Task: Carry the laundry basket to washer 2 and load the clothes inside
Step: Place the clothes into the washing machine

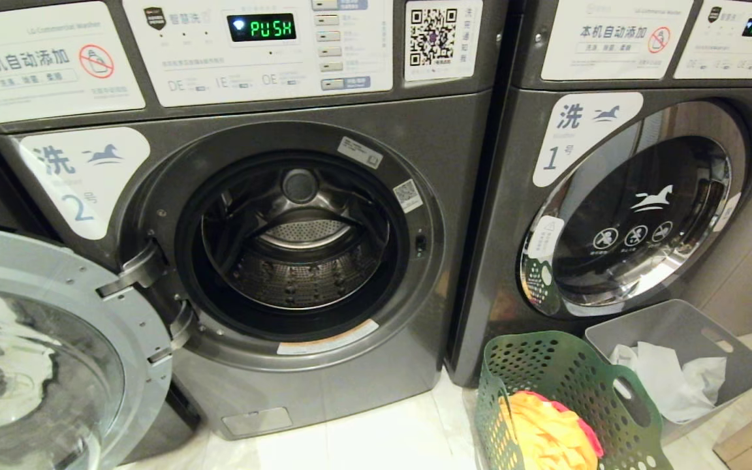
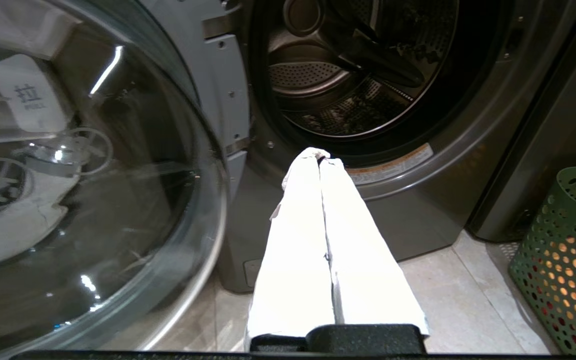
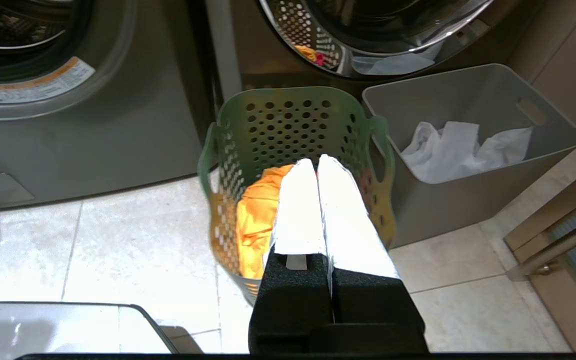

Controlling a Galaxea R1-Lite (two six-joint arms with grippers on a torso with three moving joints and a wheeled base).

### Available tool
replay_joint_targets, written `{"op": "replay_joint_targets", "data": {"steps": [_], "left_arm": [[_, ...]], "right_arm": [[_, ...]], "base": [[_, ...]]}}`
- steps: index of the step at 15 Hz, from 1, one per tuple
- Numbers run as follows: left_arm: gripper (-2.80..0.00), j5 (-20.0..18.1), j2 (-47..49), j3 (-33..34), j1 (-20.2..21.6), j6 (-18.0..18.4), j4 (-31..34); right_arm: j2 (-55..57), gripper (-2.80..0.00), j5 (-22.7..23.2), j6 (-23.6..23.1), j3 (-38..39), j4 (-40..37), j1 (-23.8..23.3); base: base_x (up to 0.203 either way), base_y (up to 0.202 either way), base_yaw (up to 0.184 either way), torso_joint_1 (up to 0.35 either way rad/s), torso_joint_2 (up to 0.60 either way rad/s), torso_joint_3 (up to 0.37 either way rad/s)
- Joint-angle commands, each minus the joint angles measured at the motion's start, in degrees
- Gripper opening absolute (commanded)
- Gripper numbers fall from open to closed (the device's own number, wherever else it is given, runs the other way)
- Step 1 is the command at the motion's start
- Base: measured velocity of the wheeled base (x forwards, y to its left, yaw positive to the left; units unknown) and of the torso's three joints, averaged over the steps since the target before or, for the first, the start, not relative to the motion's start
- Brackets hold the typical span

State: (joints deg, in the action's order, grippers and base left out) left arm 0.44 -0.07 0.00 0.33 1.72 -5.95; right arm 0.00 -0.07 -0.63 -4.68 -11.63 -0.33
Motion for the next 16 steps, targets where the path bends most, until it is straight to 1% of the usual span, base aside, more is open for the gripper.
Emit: {"op": "replay_joint_targets", "data": {"steps": [1, 3, 16], "left_arm": [[-2.80, 0.00, 0.07, 2.29, 0.02, 0.04, -0.12], [-2.80, 0.00, 0.07, 2.29, 0.06, 0.13, -0.03], [-2.80, 0.00, 0.07, 2.29, 0.02, 0.21, -0.03]], "right_arm": [[0.00, -2.80, -0.10, 0.11, -0.06, -0.06, 0.04], [0.00, -2.80, -0.01, -0.16, -0.06, -0.06, -0.02], [0.00, -2.80, 0.07, -0.24, 0.02, -0.06, -0.02]], "base": [[0.000, 0.190, 0.001, 0.005, 0.00, 0.002], [0.000, 0.116, -0.004, 0.002, 0.00, 0.005], [0.000, 0.000, 0.000, 0.000, 0.00, 0.000]]}}
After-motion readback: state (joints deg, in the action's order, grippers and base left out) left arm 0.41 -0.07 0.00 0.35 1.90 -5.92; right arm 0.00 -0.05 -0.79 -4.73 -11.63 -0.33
